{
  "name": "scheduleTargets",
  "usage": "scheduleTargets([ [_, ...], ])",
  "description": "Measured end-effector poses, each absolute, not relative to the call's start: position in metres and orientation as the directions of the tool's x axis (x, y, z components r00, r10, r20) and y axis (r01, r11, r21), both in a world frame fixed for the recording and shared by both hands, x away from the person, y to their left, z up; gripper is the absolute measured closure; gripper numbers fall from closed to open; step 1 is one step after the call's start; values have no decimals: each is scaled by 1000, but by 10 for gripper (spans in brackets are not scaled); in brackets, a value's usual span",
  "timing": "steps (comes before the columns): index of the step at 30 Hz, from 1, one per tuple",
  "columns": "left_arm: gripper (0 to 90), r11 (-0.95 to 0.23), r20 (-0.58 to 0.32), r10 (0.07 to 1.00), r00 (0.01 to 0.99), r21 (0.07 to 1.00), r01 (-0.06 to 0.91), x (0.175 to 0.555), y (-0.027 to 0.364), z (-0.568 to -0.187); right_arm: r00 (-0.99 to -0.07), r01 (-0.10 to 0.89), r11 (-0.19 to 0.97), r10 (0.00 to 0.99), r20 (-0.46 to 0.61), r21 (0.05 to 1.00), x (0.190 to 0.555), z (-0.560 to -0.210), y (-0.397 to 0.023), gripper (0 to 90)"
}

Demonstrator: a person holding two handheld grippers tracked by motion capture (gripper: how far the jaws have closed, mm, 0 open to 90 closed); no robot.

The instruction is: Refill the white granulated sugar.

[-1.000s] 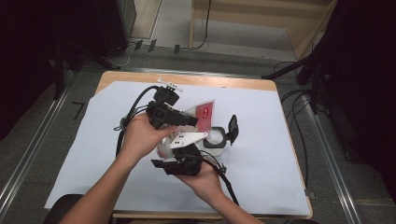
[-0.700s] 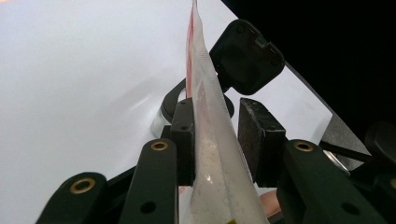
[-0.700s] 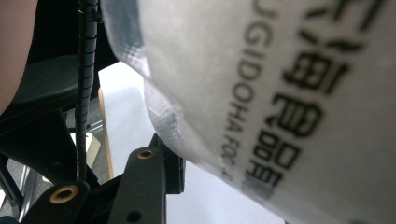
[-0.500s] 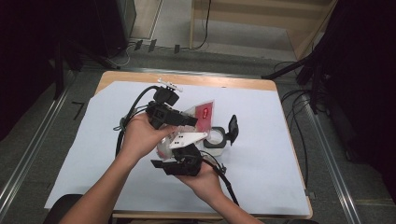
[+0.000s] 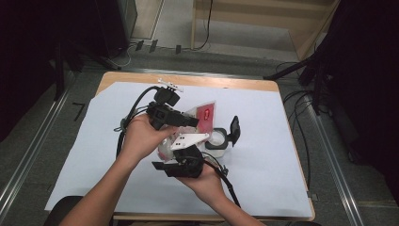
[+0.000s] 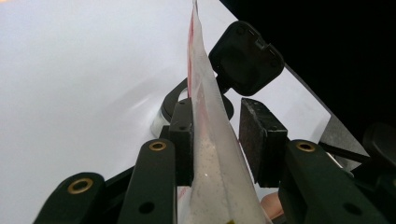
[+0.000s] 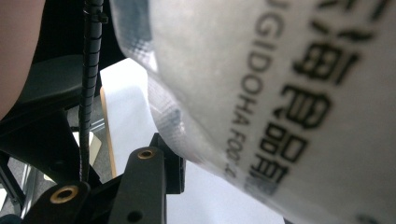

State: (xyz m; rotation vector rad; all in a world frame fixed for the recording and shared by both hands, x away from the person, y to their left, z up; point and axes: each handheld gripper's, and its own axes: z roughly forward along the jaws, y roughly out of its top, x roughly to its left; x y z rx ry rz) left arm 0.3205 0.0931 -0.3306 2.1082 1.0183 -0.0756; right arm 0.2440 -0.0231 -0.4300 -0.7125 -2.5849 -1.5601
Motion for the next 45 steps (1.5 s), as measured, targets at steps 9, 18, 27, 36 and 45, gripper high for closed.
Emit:
scheduleTargets([
  [9, 654, -364, -376, 636, 673, 623, 692, 321, 94, -331, -886, 417, 376, 369, 279, 827, 244, -428, -23, 633],
  [18, 668, -375, -369, 637, 677, 619, 690, 321, 94, -331, -884, 423, 376, 370, 285, 824, 244, -428, -22, 633],
  [27, 665, -410, -324, 652, 686, 611, 678, 321, 91, -331, -882, 431, 375, 368, 295, 820, 245, -430, -23, 634],
  [36, 705, -388, -347, 658, 668, 603, 697, 322, 92, -331, -881, 433, 371, 367, 299, 821, 245, -429, -23, 634],
  [45, 717, -375, -344, 664, 664, 616, 693, 323, 91, -332, -882, 432, 372, 367, 297, 822, 247, -429, -24, 633],
])
